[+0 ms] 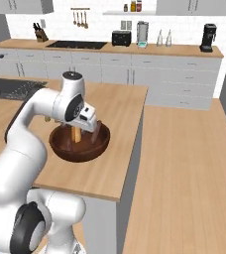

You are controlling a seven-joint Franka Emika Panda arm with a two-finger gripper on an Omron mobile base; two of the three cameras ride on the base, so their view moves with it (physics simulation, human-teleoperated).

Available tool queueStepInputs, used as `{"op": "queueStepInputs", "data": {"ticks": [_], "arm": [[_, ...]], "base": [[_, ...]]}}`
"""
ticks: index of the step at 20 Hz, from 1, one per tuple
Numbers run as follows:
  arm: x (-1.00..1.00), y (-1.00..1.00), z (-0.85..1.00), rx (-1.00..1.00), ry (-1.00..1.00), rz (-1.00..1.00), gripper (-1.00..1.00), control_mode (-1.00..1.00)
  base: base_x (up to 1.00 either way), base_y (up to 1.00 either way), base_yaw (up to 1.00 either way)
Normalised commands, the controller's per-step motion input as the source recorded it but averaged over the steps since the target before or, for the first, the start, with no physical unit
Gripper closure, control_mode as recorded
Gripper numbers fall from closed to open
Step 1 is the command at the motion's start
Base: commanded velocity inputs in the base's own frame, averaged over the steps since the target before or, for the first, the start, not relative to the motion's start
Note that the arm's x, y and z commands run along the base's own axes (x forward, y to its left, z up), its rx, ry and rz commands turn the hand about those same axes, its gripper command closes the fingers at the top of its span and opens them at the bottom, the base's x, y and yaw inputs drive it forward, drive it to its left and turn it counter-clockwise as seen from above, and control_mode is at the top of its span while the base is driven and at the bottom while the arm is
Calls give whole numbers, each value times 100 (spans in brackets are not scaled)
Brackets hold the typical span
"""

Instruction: Place one bun and one sausage from the bowl on each plate.

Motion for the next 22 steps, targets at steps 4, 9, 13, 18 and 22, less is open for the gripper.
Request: {"op": "queueStepInputs", "data": {"ticks": [4,9,13,18,22], "arm": [[100,34,-45,-16,-4,-6,-100,-100],[99,14,-37,-19,0,-14,-100,-100],[70,-5,-44,-11,0,-21,-100,-100],[52,-12,-51,-3,0,-22,-100,-100],[50,-14,-39,0,0,-18,-100,-100]], "base": [[0,0,0],[0,0,0],[0,0,0],[0,0,0],[0,0,0]]}}
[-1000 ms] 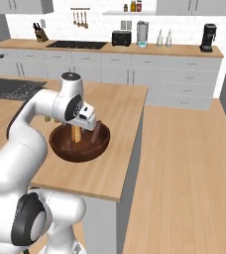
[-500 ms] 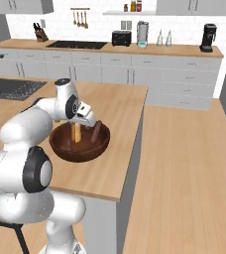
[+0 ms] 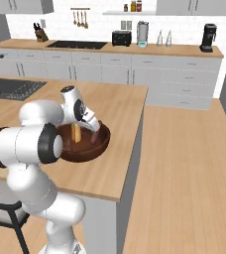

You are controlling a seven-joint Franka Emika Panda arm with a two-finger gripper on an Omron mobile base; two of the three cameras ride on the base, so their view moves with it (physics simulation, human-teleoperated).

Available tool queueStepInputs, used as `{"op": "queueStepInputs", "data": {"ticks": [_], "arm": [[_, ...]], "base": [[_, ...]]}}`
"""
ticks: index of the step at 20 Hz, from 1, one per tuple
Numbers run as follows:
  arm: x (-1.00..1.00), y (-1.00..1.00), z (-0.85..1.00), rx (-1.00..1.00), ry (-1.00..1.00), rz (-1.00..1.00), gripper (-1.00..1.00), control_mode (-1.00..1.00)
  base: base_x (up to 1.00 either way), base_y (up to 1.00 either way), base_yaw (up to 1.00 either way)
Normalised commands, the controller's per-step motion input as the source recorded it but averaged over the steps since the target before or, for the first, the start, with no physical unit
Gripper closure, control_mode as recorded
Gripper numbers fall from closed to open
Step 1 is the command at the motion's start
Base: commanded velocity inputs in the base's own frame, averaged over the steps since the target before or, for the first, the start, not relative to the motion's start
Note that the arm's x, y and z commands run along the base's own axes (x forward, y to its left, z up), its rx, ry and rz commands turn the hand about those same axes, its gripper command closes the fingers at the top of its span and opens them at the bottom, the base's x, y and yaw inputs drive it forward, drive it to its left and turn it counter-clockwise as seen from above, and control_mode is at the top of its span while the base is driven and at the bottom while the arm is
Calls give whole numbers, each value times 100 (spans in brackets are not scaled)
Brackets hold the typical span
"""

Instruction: Place one bun and one sausage from the bowl on each plate.

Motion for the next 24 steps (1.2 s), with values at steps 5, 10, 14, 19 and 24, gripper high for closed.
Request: {"op": "queueStepInputs", "data": {"ticks": [5,10,14,19,24], "arm": [[39,-21,-26,0,0,-13,-100,-100],[40,-3,-34,1,0,-3,-100,-100],[45,0,-49,0,0,-1,-100,-100],[33,0,-42,0,0,0,-100,-100],[16,-1,-30,0,0,0,-100,-100]], "base": [[0,0,0],[0,0,0],[0,0,0],[0,0,0],[0,0,0]]}}
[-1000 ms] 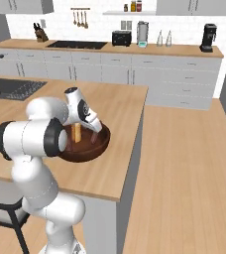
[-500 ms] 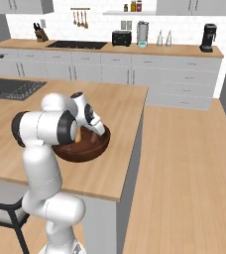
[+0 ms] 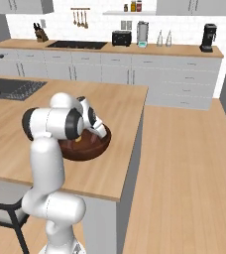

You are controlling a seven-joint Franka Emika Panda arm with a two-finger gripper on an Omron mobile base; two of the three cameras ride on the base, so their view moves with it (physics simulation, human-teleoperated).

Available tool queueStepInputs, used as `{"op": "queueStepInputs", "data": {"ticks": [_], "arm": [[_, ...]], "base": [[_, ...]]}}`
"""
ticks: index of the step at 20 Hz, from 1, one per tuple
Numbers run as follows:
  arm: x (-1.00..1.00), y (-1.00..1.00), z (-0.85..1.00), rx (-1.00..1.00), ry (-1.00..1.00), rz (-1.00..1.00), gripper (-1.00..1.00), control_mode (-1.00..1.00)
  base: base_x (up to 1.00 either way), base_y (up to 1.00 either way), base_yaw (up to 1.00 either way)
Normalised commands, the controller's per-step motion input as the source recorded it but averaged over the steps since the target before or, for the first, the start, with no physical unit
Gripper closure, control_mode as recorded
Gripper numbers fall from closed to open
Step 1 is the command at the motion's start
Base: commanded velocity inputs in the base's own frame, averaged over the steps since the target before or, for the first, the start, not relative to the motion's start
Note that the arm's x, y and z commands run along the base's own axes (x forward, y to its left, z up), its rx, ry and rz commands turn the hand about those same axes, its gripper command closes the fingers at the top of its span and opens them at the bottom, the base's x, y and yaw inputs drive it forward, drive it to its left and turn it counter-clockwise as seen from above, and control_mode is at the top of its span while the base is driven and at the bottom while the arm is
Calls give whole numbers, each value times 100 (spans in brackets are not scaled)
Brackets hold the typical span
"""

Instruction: Place one bun and one sausage from the bowl on each plate.

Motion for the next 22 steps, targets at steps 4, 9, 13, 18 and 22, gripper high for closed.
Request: {"op": "queueStepInputs", "data": {"ticks": [4,9,13,18,22], "arm": [[0,0,-25,0,0,0,100,-100],[-8,0,1,0,-3,0,100,-100],[-43,0,78,3,-17,0,100,-100],[-54,0,100,10,-14,0,100,-100],[-8,13,100,5,0,0,100,-100]], "base": [[0,0,0],[0,0,0],[0,0,0],[0,0,0],[0,0,0]]}}
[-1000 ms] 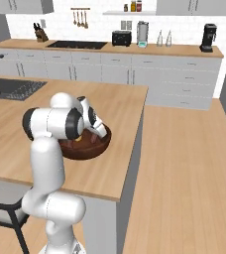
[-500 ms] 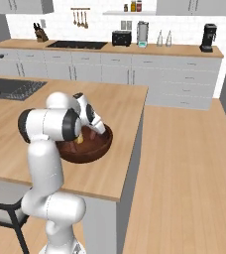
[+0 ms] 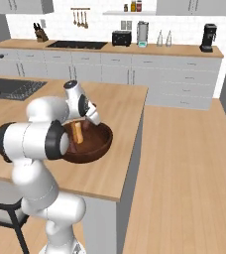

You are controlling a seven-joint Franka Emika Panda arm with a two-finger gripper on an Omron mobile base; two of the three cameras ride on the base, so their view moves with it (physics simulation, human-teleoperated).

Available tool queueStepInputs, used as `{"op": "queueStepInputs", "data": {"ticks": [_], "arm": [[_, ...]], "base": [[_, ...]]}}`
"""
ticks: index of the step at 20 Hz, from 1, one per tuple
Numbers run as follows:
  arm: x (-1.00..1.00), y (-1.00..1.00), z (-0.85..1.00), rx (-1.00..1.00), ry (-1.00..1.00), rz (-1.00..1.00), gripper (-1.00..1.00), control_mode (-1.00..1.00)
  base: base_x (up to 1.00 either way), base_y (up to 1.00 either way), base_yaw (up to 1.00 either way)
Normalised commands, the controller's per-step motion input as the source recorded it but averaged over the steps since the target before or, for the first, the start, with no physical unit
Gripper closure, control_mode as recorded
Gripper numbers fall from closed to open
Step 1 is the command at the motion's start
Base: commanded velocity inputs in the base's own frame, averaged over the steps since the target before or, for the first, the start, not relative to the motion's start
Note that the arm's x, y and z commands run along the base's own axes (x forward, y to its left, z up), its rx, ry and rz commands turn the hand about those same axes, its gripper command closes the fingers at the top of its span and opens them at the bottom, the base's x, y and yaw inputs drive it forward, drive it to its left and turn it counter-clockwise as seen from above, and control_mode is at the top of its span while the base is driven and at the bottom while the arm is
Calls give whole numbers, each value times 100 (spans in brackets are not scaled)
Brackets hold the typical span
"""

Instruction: Place one bun and one sausage from the bowl on each plate.

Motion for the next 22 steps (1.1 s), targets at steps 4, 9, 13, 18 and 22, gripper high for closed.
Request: {"op": "queueStepInputs", "data": {"ticks": [4,9,13,18,22], "arm": [[-4,0,100,6,12,0,100,-100],[-60,-2,100,2,35,0,100,-100],[-100,-3,31,-1,17,2,100,-100],[-100,-20,-12,-1,-1,6,100,-100],[-100,-23,-29,0,-12,7,100,-100]], "base": [[0,0,0],[0,0,0],[0,0,0],[0,0,0],[0,0,0]]}}
